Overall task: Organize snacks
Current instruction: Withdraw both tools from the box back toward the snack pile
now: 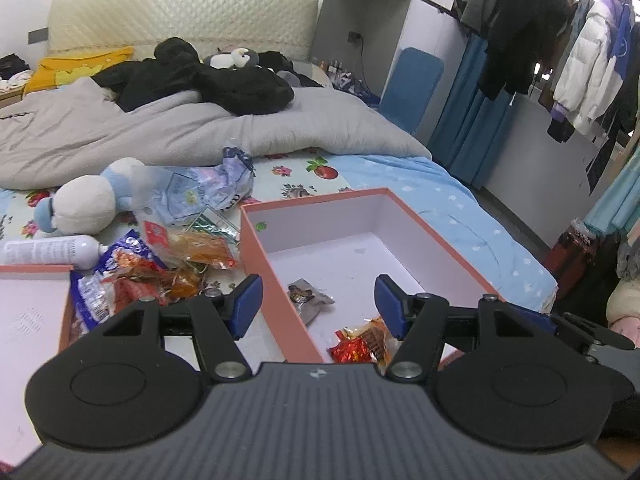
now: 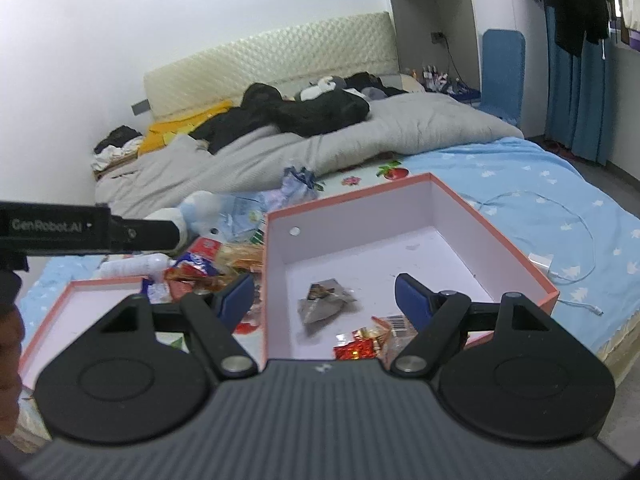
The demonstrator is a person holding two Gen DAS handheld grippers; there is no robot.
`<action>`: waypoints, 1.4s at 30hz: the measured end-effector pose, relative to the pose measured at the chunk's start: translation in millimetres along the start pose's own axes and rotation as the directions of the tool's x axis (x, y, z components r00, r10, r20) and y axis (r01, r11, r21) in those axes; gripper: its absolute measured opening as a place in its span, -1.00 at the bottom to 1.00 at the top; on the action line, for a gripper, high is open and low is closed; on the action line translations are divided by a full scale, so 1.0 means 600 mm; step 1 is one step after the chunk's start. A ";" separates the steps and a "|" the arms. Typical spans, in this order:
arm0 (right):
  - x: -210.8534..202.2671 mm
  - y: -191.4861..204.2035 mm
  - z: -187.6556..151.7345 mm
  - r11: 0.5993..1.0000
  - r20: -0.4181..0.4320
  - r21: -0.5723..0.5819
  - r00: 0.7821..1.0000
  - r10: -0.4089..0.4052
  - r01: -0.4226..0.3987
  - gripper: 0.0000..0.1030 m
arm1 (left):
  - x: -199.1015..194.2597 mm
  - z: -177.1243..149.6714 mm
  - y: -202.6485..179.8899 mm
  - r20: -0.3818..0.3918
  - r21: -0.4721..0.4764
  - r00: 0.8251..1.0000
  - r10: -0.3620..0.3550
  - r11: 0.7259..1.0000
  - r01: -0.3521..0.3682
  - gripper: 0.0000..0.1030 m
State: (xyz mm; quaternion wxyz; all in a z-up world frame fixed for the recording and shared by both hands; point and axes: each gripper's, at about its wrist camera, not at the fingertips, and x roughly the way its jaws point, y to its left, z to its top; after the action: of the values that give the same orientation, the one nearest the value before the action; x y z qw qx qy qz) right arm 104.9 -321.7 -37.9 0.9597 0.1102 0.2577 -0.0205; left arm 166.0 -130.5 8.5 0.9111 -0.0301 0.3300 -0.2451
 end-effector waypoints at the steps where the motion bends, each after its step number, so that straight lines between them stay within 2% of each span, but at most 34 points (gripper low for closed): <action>1: -0.006 0.004 -0.002 1.000 0.004 0.000 1.000 0.006 -0.006 0.54 | -0.011 -0.005 0.002 0.004 -0.002 1.000 0.003 1.000 -0.003 0.31; 13: -0.048 0.083 -0.043 0.992 0.026 -0.050 0.992 0.121 -0.120 0.54 | -0.130 -0.071 0.062 0.041 -0.068 0.996 0.074 0.995 -0.071 0.31; 18: -0.055 0.112 -0.065 0.980 0.013 -0.087 0.984 0.180 -0.178 0.54 | -0.179 -0.108 0.089 0.059 -0.096 0.991 0.123 0.988 -0.117 0.31; 26: -0.074 0.148 -0.094 0.964 -0.019 -0.142 0.974 0.226 -0.226 0.53 | -0.243 -0.155 0.134 0.093 -0.168 0.975 0.201 0.969 -0.183 0.34; 33: -0.068 0.160 -0.099 0.960 -0.024 -0.153 0.972 0.235 -0.236 0.53 | -0.239 -0.163 0.171 0.078 -0.216 0.970 0.231 0.954 -0.210 0.34; 42: 0.009 0.184 -0.098 0.964 -0.084 -0.139 0.973 0.217 -0.227 0.53 | -0.174 -0.154 0.229 0.004 -0.273 0.972 0.233 0.936 -0.223 0.34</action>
State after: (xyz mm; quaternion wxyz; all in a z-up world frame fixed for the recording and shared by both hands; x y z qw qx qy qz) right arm 91.2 -201.2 -68.0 0.9522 0.0675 0.2770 0.1100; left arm 98.7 48.6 -32.5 0.9265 -0.1205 0.3451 -0.0895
